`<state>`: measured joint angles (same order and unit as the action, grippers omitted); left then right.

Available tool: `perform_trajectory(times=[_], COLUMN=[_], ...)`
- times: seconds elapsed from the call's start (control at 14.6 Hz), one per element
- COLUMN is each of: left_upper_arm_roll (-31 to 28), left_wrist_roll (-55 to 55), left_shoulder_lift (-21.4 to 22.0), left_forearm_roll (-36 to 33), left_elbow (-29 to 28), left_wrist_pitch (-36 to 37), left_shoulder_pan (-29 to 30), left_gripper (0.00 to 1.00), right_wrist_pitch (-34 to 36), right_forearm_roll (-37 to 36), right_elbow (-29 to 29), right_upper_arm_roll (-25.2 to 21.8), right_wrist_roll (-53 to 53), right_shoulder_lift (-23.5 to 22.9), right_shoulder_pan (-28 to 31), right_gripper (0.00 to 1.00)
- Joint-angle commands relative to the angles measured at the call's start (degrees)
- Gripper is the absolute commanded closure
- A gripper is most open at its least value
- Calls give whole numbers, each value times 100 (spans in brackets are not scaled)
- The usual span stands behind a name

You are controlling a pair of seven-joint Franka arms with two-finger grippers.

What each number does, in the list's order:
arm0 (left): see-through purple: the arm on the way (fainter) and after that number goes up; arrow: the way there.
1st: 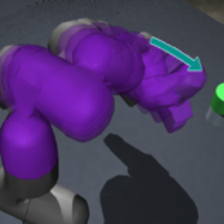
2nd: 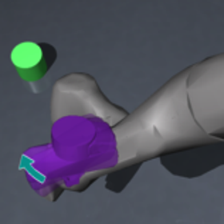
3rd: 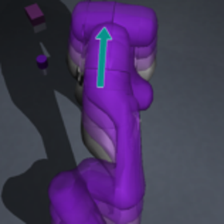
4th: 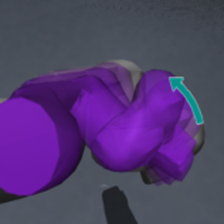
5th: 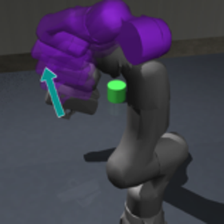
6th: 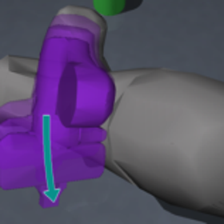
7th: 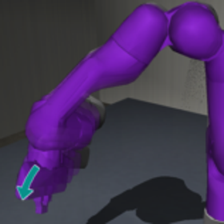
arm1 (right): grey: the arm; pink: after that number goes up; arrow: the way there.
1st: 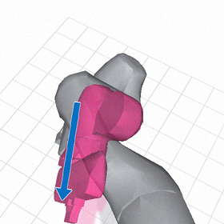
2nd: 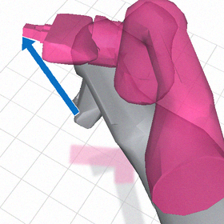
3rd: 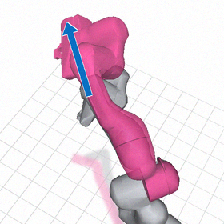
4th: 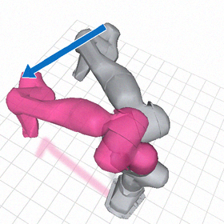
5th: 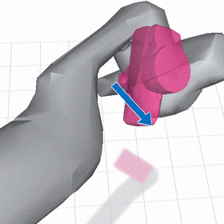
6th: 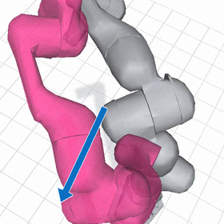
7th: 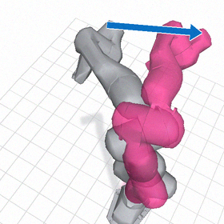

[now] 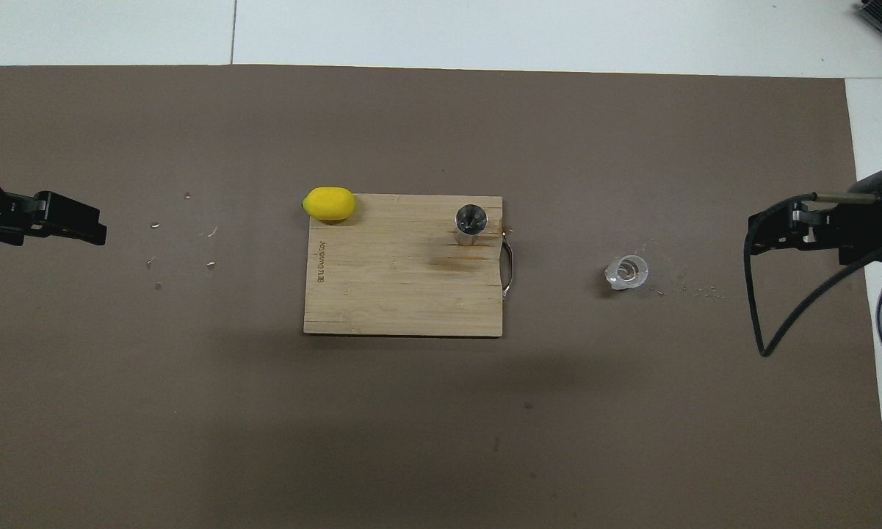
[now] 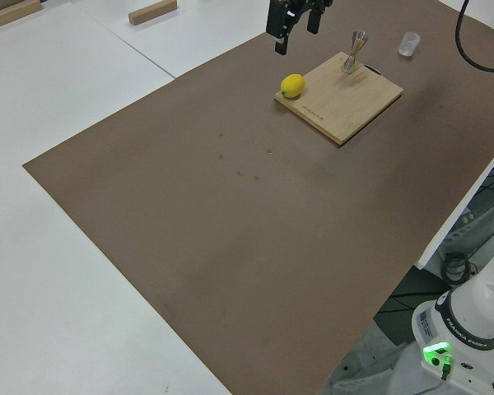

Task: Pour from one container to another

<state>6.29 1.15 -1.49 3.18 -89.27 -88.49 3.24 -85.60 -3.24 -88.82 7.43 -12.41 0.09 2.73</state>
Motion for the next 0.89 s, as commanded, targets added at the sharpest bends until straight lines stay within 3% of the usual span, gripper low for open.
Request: perform_trajectory(times=[0.0, 0.82], left_upper_arm_roll=[-14, -14], left_wrist_roll=[78, 78], left_shoulder_lift=[193, 193], left_forearm_roll=[69, 69], left_elbow=[-223, -223], left_wrist_pitch=[-80, -72], left_shoulder_pan=[19, 19], left_gripper=[0, 0], right_wrist_pitch=[140, 114], right_forearm_roll=[288, 404], right_elbow=[102, -118], right_upper_arm_roll=[48, 40], right_wrist_roll=[186, 46], right_shoulder_lift=[-54, 61], right_shoulder_pan=[87, 78], right_gripper=[0, 0])
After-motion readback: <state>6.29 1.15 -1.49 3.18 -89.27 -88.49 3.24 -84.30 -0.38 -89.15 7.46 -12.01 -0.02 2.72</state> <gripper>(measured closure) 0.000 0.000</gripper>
